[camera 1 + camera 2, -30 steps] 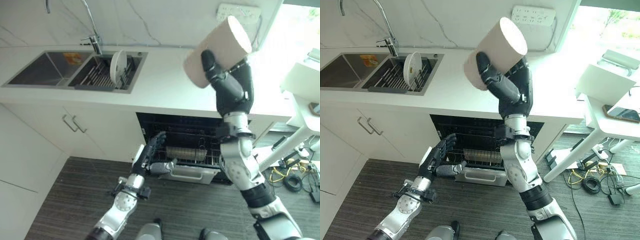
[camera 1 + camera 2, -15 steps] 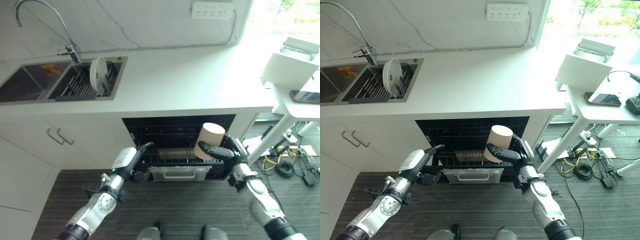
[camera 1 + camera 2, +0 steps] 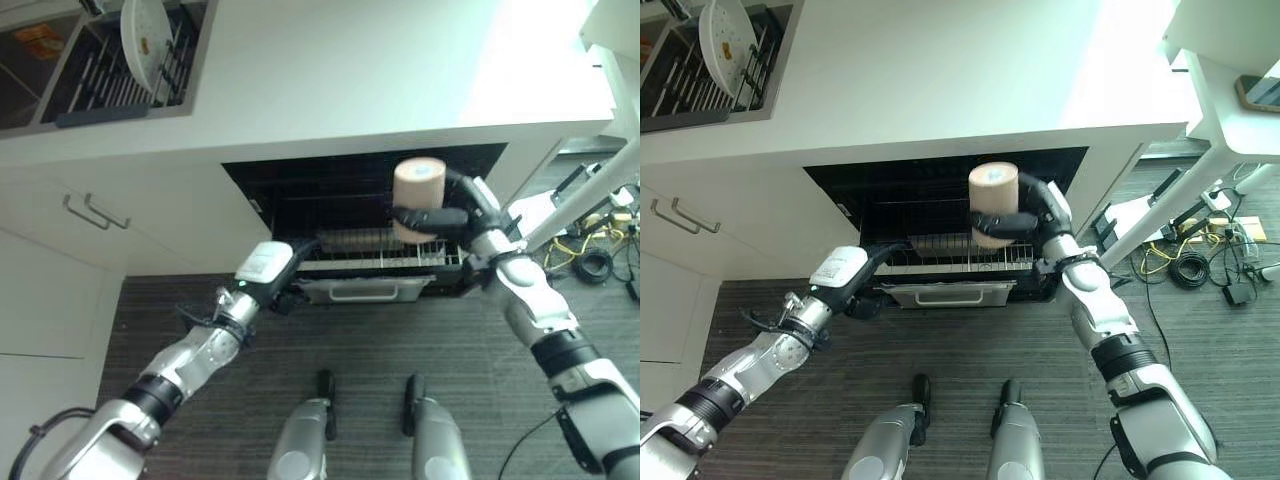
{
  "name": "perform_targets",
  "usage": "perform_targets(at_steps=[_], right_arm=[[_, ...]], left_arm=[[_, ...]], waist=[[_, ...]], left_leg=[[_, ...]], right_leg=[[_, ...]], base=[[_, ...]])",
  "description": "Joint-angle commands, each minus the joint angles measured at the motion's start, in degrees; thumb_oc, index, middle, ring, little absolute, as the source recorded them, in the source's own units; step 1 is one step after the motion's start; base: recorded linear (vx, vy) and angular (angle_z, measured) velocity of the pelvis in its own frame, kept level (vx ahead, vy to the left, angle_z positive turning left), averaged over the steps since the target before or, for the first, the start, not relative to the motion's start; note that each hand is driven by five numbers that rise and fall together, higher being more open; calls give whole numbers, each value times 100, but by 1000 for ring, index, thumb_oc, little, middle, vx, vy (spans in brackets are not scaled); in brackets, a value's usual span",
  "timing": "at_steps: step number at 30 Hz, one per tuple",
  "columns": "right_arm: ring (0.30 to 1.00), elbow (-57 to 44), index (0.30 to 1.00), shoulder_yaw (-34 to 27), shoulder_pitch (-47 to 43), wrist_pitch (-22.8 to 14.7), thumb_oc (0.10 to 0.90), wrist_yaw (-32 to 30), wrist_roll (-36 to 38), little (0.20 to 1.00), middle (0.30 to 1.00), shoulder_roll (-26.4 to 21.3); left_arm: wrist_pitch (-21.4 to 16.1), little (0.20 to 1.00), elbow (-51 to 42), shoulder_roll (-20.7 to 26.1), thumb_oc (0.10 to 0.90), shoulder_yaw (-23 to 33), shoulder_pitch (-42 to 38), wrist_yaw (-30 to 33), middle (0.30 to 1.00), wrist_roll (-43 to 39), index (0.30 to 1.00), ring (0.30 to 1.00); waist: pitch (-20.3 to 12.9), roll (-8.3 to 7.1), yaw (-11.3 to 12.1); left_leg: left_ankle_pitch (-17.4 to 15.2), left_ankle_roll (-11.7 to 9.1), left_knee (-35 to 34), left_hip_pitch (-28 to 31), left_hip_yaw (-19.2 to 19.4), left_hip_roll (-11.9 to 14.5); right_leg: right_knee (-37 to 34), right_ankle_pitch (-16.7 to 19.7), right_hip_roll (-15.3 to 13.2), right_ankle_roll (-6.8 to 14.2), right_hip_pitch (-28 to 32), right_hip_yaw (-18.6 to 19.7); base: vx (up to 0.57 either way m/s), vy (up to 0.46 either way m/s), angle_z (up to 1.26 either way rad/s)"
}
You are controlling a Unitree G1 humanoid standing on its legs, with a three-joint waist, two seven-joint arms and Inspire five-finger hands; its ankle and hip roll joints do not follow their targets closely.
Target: Place the dishes in the dishwasher.
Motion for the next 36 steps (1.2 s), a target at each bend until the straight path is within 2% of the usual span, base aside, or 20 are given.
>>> perform_targets(at_steps=[1, 3, 5, 15, 25, 36], right_arm=[[300, -394, 300, -190, -373, -47, 400, 217, 139, 300, 300, -173], [300, -283, 300, -184, -534, 148, 400, 240, 264, 300, 300, -247], [300, -132, 300, -165, -657, 168, 400, 270, 328, 300, 300, -293], [300, 771, 300, -135, -1246, 90, 400, 148, 141, 300, 300, -369], [300, 1178, 300, -212, -1819, 67, 400, -74, 127, 300, 300, -547], [300, 1343, 300, -392, -2034, 12, 400, -492, -25, 300, 300, -537]], left_arm=[[-233, 900, -500, 230, 800, 376, -27, -24, 900, -405, 900, 900], [-209, 900, -519, 294, 800, 342, -150, -103, 900, -484, 900, 900], [-206, 900, -524, 377, 800, 299, -280, -158, 900, -577, 900, 900], [-195, 900, -698, 751, 800, 82, -948, -474, 900, -535, 900, 900], [-253, 900, -960, 1050, 800, -68, -1677, -628, 900, -615, 900, 900], [-289, 900, -1282, 1035, 800, 152, -1841, -1040, 900, -802, 900, 900]], waist=[[-519, -183, 57], [-436, -174, 69], [-356, -177, 85], [63, -99, 168], [452, -26, 207], [458, 78, 301]], left_leg=[[-896, -95, 442, 127, -178, 208], [-870, -96, 442, 83, -199, 194], [-851, -94, 442, 31, -208, 185], [-746, -81, 442, -220, -290, 117], [-676, -53, 442, -548, -270, 40], [-658, -21, 442, -776, -283, -74]], right_leg=[[-264, -412, -268, 391, 376, 88], [-264, -392, -270, 384, 346, 92], [-264, -377, -272, 385, 311, 85], [-264, -271, -343, 386, 150, 45], [-264, -170, -427, 415, -110, 24], [-264, -101, -574, 476, -296, -25]], base=[[-17, 18, 6], [-51, 17, 3], [-87, 7, 1], [-38, 11, 2], [-34, 23, 9], [14, 13, 5]])
